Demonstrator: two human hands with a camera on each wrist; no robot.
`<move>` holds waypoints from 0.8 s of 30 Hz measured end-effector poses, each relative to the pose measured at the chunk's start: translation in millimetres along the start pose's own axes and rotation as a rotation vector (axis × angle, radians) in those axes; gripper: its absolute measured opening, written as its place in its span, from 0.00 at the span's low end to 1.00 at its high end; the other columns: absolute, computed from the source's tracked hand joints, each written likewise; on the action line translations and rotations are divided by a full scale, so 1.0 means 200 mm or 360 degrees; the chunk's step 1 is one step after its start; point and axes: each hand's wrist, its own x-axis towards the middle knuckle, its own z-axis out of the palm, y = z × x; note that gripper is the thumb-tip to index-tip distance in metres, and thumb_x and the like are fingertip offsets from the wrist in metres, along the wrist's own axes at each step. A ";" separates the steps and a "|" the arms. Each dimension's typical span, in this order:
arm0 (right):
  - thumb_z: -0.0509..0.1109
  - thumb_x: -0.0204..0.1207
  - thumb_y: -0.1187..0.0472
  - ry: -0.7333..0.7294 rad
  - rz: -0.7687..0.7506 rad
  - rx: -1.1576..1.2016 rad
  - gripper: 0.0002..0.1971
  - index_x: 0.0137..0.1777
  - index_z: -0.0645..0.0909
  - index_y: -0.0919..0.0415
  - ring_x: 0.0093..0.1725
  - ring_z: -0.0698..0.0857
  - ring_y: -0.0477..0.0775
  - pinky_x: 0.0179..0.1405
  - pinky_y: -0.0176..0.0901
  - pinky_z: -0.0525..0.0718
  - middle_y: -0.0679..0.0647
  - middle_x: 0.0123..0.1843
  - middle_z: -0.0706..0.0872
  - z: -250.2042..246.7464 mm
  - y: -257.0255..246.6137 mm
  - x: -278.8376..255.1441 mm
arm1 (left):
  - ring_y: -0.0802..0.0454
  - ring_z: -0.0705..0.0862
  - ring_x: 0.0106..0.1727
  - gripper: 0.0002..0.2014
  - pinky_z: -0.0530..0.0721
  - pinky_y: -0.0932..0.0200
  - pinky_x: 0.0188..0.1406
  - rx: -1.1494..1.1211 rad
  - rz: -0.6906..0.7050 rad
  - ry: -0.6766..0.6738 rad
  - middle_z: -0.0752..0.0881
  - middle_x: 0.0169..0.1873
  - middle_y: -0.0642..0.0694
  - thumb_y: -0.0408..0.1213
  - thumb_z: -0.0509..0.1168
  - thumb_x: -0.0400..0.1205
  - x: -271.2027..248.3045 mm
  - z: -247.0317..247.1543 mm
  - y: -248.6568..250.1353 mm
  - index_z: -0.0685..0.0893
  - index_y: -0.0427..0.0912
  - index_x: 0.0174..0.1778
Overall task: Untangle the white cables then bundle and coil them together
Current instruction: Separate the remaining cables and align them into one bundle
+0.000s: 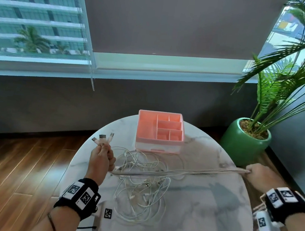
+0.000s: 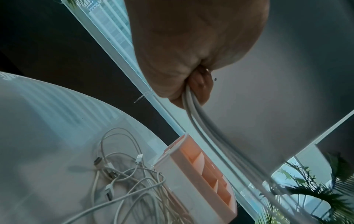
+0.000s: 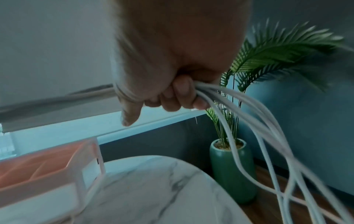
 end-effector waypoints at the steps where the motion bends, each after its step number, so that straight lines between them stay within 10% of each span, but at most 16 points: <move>1: 0.63 0.78 0.33 0.0127 0.0009 -0.0013 0.26 0.30 0.81 0.53 0.35 0.85 0.61 0.35 0.48 0.83 0.52 0.30 0.85 -0.04 0.02 0.00 | 0.58 0.57 0.18 0.19 0.57 0.67 0.16 -0.0007 -0.0020 -0.0007 0.62 0.23 0.50 0.37 0.48 0.93 -0.01 0.00 -0.01 0.64 0.46 0.34; 8: 0.58 0.84 0.37 0.0332 0.0006 -0.0128 0.26 0.32 0.78 0.55 0.37 0.85 0.66 0.39 0.51 0.77 0.51 0.28 0.83 -0.01 0.07 0.04 | 0.58 0.57 0.17 0.19 0.57 0.68 0.17 -0.0036 -0.0008 0.0010 0.62 0.22 0.51 0.35 0.49 0.92 0.00 0.05 0.02 0.64 0.46 0.33; 13: 0.58 0.83 0.42 -0.0156 0.0104 -0.0190 0.17 0.47 0.86 0.48 0.53 0.89 0.61 0.50 0.51 0.83 0.53 0.50 0.91 0.43 0.13 0.01 | 0.59 0.57 0.17 0.17 0.56 0.69 0.18 -0.0156 0.0020 0.0096 0.63 0.21 0.52 0.33 0.49 0.90 0.02 0.00 0.08 0.66 0.47 0.34; 20: 0.73 0.64 0.34 -0.0729 0.0059 -0.0313 0.20 0.39 0.77 0.51 0.59 0.83 0.58 0.54 0.42 0.79 0.48 0.50 0.84 0.57 -0.10 -0.07 | 0.60 0.57 0.17 0.18 0.56 0.70 0.17 -0.0242 0.0056 0.0175 0.64 0.19 0.54 0.36 0.49 0.91 0.03 -0.02 0.15 0.67 0.48 0.34; 24: 0.79 0.58 0.31 -0.0697 -0.0393 -0.0086 0.38 0.67 0.75 0.44 0.68 0.76 0.51 0.66 0.47 0.76 0.45 0.66 0.78 0.36 -0.44 -0.09 | 0.60 0.58 0.16 0.18 0.56 0.71 0.16 -0.0396 0.0011 0.0215 0.64 0.19 0.54 0.36 0.50 0.91 0.01 -0.01 0.14 0.68 0.47 0.34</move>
